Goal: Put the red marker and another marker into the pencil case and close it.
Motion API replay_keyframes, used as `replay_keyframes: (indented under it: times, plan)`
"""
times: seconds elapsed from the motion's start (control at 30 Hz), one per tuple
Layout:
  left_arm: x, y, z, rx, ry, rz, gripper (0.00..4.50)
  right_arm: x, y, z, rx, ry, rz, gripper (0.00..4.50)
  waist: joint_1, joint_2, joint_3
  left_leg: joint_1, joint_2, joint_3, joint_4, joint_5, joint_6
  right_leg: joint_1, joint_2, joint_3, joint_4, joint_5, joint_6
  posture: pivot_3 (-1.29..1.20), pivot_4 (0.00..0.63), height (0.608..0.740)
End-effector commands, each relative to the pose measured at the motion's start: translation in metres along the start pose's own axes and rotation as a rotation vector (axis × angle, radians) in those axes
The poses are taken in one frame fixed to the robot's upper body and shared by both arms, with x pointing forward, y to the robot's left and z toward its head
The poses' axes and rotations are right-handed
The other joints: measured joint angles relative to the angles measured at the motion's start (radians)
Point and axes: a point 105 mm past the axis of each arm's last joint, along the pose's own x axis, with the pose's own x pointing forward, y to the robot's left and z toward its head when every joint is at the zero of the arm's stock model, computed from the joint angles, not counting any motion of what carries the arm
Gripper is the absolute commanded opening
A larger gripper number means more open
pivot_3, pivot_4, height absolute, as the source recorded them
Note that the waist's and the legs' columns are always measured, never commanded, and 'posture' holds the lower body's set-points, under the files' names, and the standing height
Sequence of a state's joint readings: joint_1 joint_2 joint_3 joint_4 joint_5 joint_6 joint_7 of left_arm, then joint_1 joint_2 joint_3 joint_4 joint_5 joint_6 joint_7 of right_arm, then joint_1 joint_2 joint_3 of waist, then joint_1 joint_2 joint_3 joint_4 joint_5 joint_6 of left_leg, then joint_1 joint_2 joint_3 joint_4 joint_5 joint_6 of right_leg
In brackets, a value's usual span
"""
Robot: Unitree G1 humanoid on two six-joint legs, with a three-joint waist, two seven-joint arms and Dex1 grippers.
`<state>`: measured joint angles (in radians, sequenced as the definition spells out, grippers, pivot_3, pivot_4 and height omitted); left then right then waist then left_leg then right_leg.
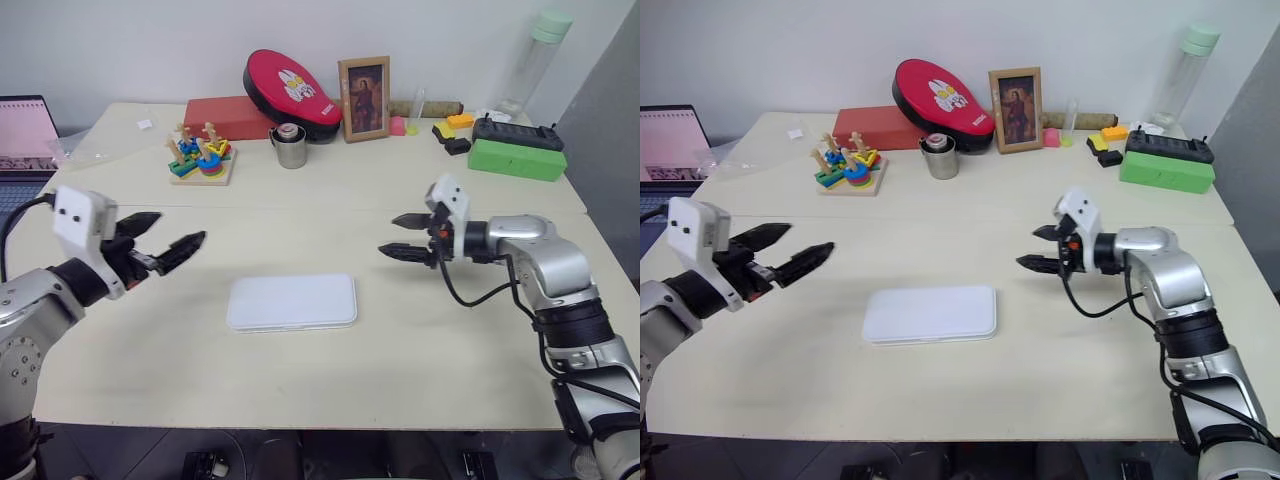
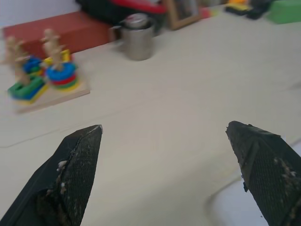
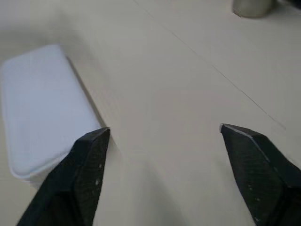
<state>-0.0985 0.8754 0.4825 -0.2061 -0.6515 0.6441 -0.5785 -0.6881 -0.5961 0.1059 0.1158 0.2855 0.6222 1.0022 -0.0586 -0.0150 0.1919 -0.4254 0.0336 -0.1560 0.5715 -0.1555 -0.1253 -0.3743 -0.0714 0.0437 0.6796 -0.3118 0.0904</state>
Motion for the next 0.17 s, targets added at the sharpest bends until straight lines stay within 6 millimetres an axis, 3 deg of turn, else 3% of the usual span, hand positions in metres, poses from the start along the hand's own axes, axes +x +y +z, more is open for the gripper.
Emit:
replay_keyframes:
  times: [0.03, 0.17]
  plan:
    - [-0.002, 0.03, -0.008, 0.058, 0.005, 0.115, 4.5, -0.018, -0.018, 0.001, -0.022, -0.004, -0.099, 4.49, 0.0, 0.0, 0.0, 0.0, 0.0, 0.0, 0.0, 0.0, 0.0, 0.0, 0.0, 0.0, 0.0, 0.0, 0.0, 0.0, 0.15, 0.74]
    - [-0.002, 0.052, -0.017, 0.068, 0.028, 0.164, 4.5, -0.032, -0.025, -0.002, -0.006, -0.003, -0.156, 4.49, 0.001, 0.0, 0.0, 0.0, 0.0, 0.0, -0.001, 0.0, 0.0, -0.001, 0.0, 0.0, 0.0, 0.0, 0.0, 0.0, 0.15, 0.74]
